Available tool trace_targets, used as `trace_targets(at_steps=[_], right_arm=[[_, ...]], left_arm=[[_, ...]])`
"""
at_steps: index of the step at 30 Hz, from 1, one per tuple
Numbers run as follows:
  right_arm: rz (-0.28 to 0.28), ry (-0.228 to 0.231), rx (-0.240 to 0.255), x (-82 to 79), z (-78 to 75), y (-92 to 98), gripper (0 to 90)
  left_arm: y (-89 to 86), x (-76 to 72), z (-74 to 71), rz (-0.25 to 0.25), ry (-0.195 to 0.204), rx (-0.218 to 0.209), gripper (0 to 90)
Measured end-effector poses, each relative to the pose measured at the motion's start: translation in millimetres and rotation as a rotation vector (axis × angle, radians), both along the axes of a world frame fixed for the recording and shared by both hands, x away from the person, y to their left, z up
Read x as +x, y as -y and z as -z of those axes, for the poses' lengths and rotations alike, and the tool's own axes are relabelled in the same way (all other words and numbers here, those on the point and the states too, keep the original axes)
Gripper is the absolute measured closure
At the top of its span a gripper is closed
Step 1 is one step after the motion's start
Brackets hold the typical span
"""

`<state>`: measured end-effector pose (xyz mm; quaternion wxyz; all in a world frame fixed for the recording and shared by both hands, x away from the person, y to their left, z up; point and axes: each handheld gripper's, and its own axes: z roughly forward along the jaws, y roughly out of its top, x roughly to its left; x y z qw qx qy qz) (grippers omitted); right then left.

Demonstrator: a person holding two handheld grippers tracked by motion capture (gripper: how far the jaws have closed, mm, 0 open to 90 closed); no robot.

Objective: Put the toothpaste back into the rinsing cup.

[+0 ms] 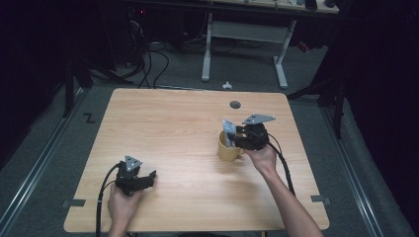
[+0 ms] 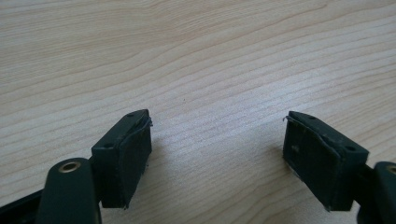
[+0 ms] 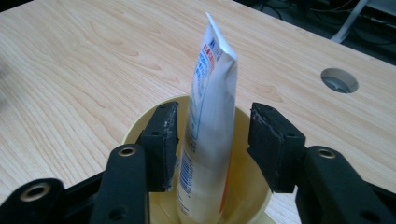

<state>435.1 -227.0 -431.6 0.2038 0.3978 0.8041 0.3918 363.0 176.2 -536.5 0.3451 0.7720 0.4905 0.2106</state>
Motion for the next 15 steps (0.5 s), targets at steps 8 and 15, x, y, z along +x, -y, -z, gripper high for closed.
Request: trace_targets(at_steps=[8, 15], right_arm=[[0.005, 0.019, 0.039, -7.7, -8.1, 9.5, 47.3], [0.032, 0.034, 0.058, -13.2, -11.3, 19.8, 48.7]], left_arm=[[0.0, 0.0, 0.0, 0.0, 0.0, 0.0, 23.9], [0.0, 0.0, 0.0, 0.0, 0.0, 0.0, 23.9]])
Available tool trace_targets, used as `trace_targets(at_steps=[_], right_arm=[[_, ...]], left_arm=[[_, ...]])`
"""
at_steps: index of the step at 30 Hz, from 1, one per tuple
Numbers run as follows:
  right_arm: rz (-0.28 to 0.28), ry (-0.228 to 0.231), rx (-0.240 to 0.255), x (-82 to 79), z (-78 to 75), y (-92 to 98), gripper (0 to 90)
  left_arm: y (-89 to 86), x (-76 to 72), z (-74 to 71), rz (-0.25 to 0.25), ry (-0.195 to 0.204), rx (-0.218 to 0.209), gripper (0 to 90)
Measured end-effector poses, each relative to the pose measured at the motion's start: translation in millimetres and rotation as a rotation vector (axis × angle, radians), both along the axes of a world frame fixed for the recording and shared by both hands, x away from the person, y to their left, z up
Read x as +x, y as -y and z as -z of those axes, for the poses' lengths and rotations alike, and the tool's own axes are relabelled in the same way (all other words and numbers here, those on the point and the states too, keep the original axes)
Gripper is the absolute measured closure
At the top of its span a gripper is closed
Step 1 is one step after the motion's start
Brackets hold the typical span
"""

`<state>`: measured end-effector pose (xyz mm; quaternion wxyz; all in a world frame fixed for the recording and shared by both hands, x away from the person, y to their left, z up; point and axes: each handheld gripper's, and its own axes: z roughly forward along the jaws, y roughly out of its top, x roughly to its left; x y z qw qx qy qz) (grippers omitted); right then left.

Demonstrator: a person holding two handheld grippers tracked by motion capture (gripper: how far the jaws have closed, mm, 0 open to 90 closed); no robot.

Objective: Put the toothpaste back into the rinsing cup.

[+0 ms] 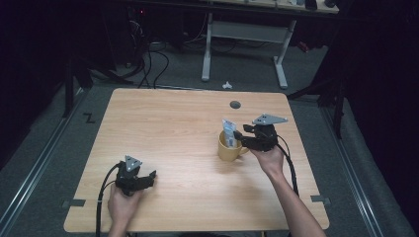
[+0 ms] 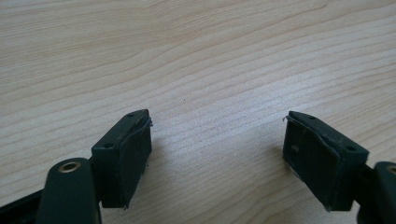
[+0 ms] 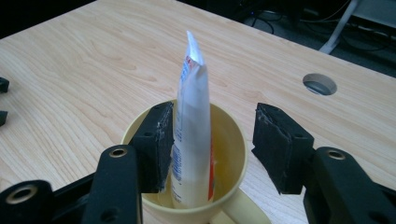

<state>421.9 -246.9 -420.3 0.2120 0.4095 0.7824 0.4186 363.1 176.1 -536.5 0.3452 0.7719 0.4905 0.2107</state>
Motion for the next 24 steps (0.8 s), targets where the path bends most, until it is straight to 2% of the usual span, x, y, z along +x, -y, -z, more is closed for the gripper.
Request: trace_targets(at_steps=[8, 24], right_arm=[[0.021, 0.026, 0.012, -7.2, -5.7, 11.4, 51.7], [0.042, 0.044, 0.042, -18.2, -9.4, 29.9, 53.6]], left_arm=[[0.0, 0.0, 0.0, 0.0, 0.0, 0.001, 23.9], [0.0, 0.0, 0.0, 0.0, 0.0, 0.001, 23.9]])
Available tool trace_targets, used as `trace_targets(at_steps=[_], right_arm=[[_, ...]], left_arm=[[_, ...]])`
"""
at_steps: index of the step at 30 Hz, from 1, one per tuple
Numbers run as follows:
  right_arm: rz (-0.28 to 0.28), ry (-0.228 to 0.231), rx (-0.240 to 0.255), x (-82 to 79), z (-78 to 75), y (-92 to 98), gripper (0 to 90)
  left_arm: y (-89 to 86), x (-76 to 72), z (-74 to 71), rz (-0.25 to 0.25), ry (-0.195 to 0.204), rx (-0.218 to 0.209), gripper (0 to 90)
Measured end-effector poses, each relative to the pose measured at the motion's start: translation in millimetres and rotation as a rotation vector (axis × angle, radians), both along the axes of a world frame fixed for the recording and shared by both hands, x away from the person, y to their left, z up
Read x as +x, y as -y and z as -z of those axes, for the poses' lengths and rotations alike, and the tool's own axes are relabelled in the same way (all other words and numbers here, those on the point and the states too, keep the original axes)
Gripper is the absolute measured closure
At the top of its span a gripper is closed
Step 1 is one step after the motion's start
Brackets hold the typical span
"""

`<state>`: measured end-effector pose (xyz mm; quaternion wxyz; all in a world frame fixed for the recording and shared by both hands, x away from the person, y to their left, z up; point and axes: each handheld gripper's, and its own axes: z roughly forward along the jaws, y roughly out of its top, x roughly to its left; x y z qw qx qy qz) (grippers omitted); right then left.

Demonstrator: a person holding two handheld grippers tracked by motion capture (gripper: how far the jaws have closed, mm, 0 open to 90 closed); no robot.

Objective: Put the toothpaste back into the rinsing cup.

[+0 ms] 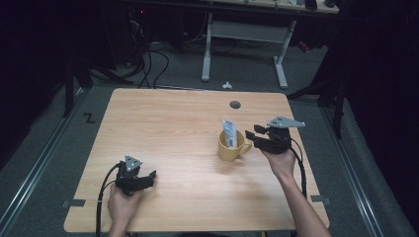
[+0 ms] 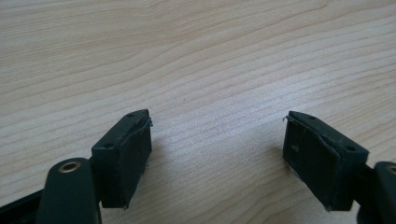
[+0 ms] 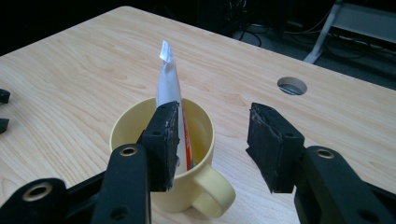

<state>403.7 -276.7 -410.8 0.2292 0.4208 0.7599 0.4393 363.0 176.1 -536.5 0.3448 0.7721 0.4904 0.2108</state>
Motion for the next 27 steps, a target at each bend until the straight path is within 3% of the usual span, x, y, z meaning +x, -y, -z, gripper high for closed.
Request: trace_targets(at_steps=[7, 14, 27], right_arm=[[0.015, 0.01, 0.011, -6.4, -1.0, 9.1, 54.2], [0.027, 0.016, -0.021, -12.7, -0.5, 15.4, 54.5], [0.057, 0.027, 0.008, -22.5, 2.9, 32.2, 54.7]], left_arm=[[0.0, 0.0, 0.0, 0.0, 0.0, 0.0, 23.9], [0.1, 0.0, 0.0, -0.001, 0.0, 0.0, 23.9], [0.1, -0.1, 0.0, -0.001, 0.0, 0.0, 23.9]])
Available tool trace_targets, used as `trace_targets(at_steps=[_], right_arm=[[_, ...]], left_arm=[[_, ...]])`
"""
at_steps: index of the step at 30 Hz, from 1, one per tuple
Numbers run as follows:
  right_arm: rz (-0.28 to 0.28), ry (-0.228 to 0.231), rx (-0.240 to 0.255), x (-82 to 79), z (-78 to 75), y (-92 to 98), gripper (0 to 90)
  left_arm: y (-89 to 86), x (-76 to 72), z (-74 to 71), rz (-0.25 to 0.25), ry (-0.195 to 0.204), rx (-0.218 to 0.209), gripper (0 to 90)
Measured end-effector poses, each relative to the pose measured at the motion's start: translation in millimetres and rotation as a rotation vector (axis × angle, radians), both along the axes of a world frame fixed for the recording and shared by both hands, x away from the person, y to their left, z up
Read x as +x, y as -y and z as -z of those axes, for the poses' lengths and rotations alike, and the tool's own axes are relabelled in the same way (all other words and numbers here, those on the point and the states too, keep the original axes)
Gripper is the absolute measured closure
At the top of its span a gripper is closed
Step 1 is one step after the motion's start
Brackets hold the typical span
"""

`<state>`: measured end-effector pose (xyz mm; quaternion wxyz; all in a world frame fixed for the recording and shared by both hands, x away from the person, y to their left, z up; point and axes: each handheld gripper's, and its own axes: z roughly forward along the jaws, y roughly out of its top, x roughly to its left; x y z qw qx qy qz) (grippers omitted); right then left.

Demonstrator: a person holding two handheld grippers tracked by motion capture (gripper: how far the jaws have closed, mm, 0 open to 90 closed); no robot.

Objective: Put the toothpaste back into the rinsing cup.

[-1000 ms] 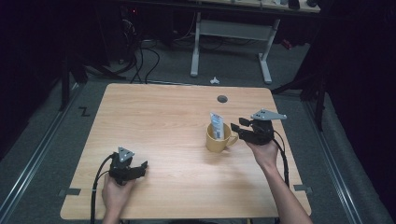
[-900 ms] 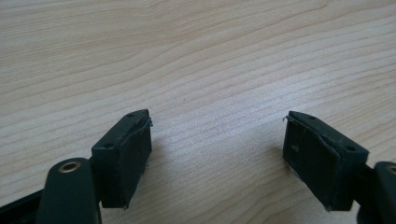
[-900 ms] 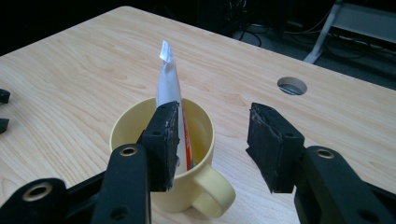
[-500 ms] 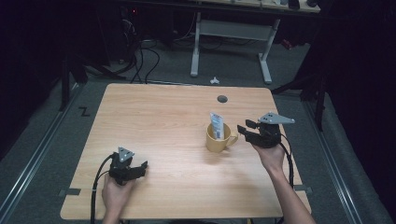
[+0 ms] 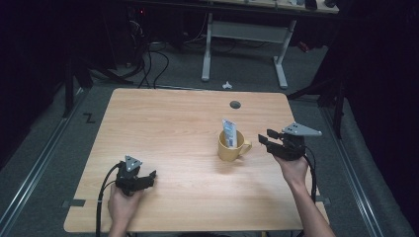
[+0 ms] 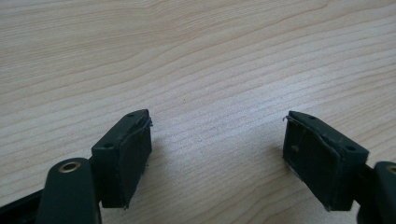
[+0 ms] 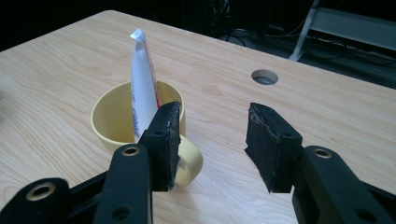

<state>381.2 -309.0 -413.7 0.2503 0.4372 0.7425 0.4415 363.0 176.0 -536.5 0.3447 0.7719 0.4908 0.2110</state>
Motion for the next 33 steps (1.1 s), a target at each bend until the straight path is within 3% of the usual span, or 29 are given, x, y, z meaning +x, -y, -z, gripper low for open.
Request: trace_targets(at_steps=[33], right_arm=[[0.064, -0.02, 0.045, -11.4, 17.5, 27.9, 55.0]], left_arm=[[0.0, 0.0, 0.0, 0.0, 0.0, 0.0, 23.9]])
